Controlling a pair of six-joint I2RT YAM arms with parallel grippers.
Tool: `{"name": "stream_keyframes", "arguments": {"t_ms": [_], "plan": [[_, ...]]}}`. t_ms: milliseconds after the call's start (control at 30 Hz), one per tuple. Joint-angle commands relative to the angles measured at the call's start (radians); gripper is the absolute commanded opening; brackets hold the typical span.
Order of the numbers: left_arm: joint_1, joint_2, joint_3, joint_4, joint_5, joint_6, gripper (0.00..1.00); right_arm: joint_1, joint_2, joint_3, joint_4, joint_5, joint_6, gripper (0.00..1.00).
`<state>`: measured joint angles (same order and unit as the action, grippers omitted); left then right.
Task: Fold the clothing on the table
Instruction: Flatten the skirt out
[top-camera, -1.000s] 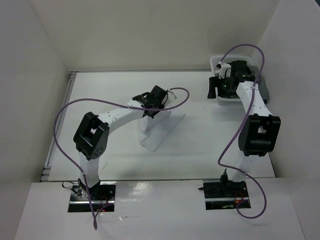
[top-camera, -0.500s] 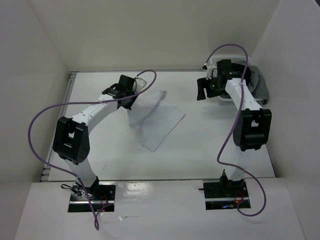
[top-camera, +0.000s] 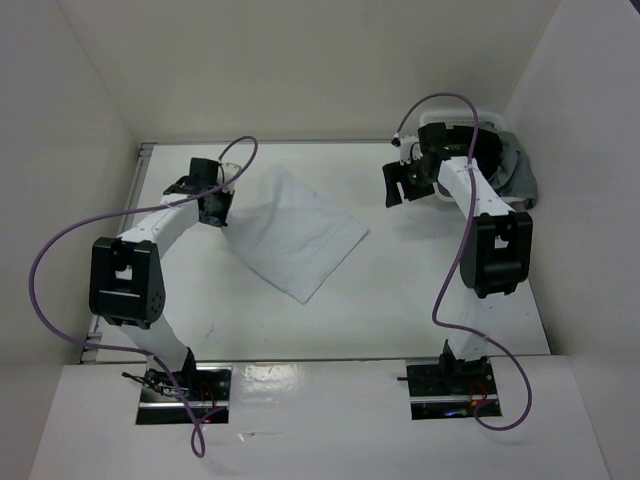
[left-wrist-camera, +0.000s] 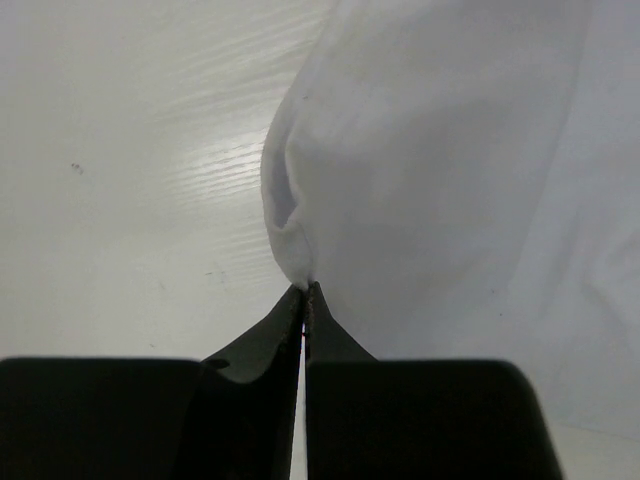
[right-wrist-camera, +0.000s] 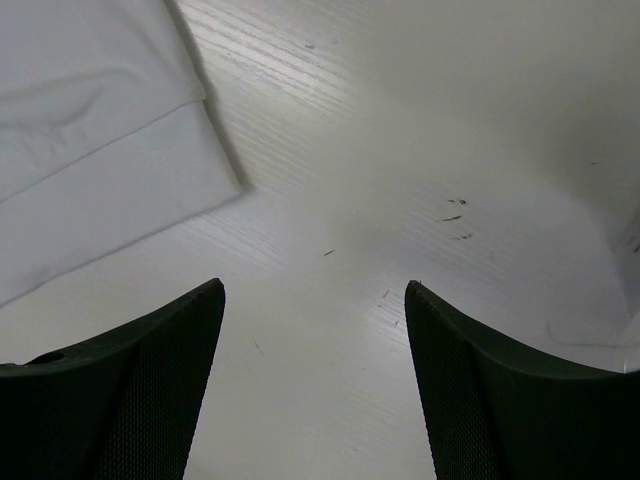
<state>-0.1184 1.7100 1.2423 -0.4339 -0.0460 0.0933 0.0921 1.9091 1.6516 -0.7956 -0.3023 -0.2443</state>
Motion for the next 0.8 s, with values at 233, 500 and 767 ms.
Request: {"name": "stream_keyframes", "arguments": {"t_ms": [233, 500, 767], "plan": [[0.132, -0.044, -0.066, 0.041, 0.086, -0.075, 0.46, 0.012, 0.005, 0.030, -0.019, 0.022, -0.009, 0.77], [0.255, -0.092, -0.050, -0.015, 0.063, -0.075, 1.00, 0.116, -0.004, 0.030, -0.019, 0.097, -0.009, 0.82], [0.511, -0.248, 0.009, -0.078, 0.211, -0.132, 1.00, 0.388, 0.162, 0.265, -0.037, 0.155, -0.009, 0.83]]}}
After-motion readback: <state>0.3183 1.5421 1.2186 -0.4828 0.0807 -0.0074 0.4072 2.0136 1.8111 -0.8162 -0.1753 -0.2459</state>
